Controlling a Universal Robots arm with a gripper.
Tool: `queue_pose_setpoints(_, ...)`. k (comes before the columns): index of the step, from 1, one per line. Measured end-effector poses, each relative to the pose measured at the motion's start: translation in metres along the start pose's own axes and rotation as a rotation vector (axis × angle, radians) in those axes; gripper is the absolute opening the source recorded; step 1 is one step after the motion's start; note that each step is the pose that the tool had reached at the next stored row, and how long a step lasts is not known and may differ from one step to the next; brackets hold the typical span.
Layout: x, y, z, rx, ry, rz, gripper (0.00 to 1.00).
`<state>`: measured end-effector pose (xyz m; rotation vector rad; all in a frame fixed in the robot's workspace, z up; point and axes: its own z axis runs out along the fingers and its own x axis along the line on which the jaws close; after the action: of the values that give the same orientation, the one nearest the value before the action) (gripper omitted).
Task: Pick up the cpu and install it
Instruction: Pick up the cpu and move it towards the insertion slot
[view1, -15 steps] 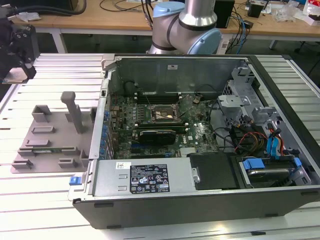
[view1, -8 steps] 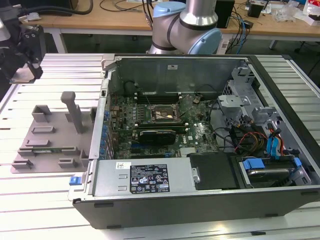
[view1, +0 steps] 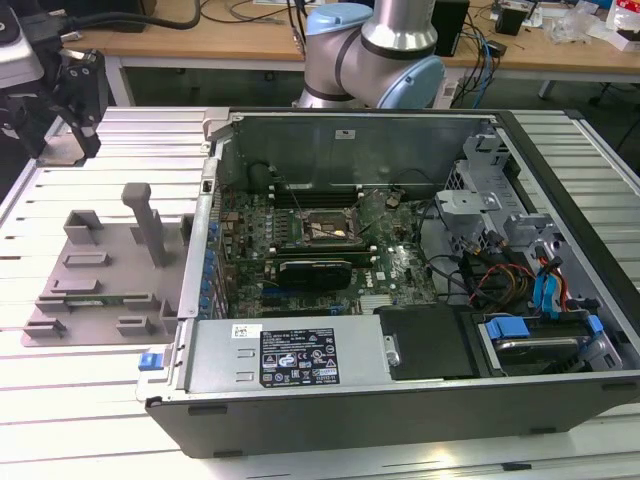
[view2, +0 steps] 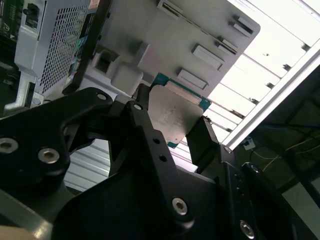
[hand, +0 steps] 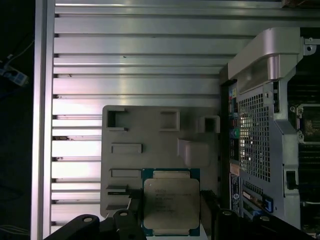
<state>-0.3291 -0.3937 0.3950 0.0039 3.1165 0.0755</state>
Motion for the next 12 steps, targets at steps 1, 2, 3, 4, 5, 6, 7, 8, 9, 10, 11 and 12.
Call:
queue_pose_setpoints(1, -0.0015, 0.0, 0.0, 0.0001, 0.0, 0.0, 0.55)
queue_pose_setpoints(2, -0.0028, 0.0, 0.0001, 0.0, 0.0, 0.0, 0.55)
queue_pose_setpoints(3, -0.0054, 0.0, 0.0001, 0.0, 0.0, 0.0, 0.55)
queue_pose_setpoints(4, -0.0069, 0.0, 0.0002, 0.0, 0.0, 0.0, 0.55)
queue_pose_setpoints(5, -0.0083, 0.0, 0.0002, 0.0, 0.0, 0.0, 0.55)
queue_pose_setpoints(6, -0.0098, 0.0, 0.0002, 0.0, 0.0, 0.0, 0.55)
queue_pose_setpoints(7, -0.0112, 0.0, 0.0003, 0.0, 0.0, 0.0, 0.55)
queue_pose_setpoints(8, -0.0127, 0.0, 0.0004, -0.0001, -0.0001, 0.0, 0.55)
queue_pose_setpoints(9, -0.014, 0.0, 0.0003, 0.0, 0.0, 0.0, 0.55)
queue_pose_setpoints(10, -0.0161, 0.0, 0.0004, 0.0, 0.0, 0.0, 0.55)
queue_pose_setpoints(11, -0.0176, 0.0, 0.0004, 0.0, 0.0, 0.0, 0.55)
queue_pose_setpoints(12, -0.0188, 0.0, 0.0004, 0.0, 0.0001, 0.0, 0.55)
